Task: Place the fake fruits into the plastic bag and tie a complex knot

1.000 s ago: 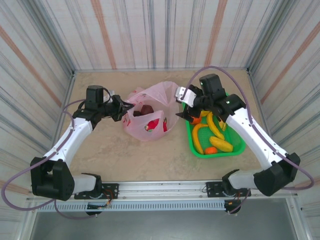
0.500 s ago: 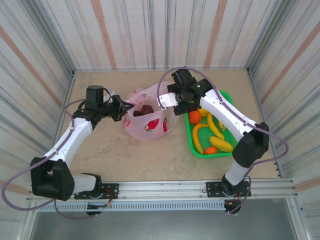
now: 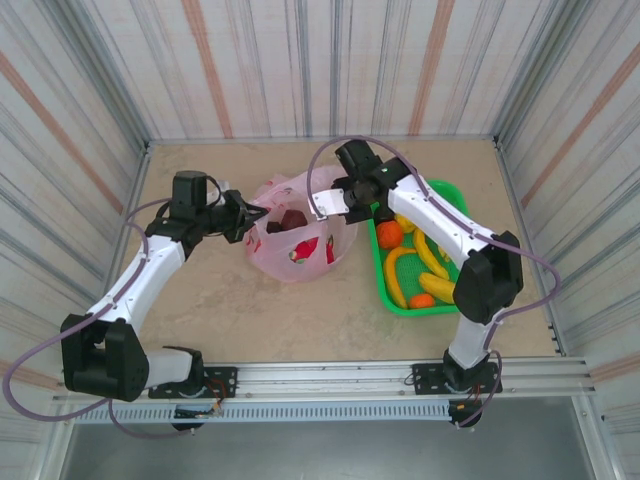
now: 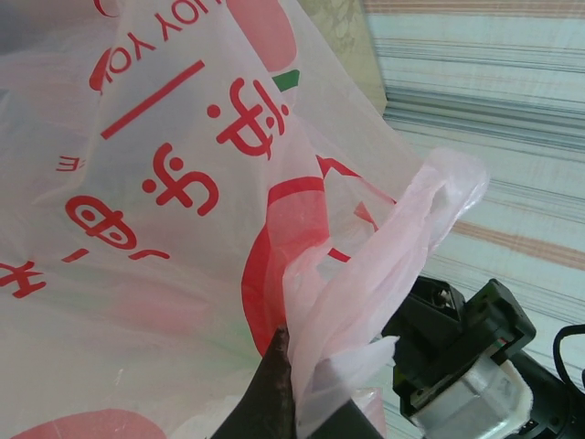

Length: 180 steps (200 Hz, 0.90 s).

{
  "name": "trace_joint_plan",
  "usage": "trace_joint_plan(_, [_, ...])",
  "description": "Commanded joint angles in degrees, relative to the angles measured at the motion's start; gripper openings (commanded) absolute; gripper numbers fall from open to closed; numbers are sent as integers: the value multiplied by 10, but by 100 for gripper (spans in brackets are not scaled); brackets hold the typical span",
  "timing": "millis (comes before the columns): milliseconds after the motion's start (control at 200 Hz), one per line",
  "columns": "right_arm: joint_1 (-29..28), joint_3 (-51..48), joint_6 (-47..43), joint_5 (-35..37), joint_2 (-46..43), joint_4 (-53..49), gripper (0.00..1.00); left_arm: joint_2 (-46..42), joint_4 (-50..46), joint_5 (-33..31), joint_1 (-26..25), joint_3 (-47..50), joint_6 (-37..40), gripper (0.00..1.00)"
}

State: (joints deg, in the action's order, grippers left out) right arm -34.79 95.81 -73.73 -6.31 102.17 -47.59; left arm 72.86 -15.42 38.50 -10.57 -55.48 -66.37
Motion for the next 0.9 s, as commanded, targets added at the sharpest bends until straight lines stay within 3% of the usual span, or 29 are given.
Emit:
trace_joint_plan(0, [14,-4,32,-68,-36,2,0,-3,-16,8,4,-12,18,0])
trace_joint_plan(100, [29,-11,68,-115,-50,6,0,-5,-24,11,7,-16,31,7])
trace_joint_plan(230, [63,-17,157,-232,-73,35,0,-21,-44,15,22,-26,71,24])
trace_joint_plan(471, [90,-50,266,-358,-101,91,0,-67,-86,35,71,-36,144,58])
trace_joint_plan(751, [109,-100,406,-434,-119,216,0,-129,-198,13,116,-88,277,75])
trace_joint_plan(897, [115,-123,497,-471,-120,296,0,-159,-234,15,112,-110,354,76])
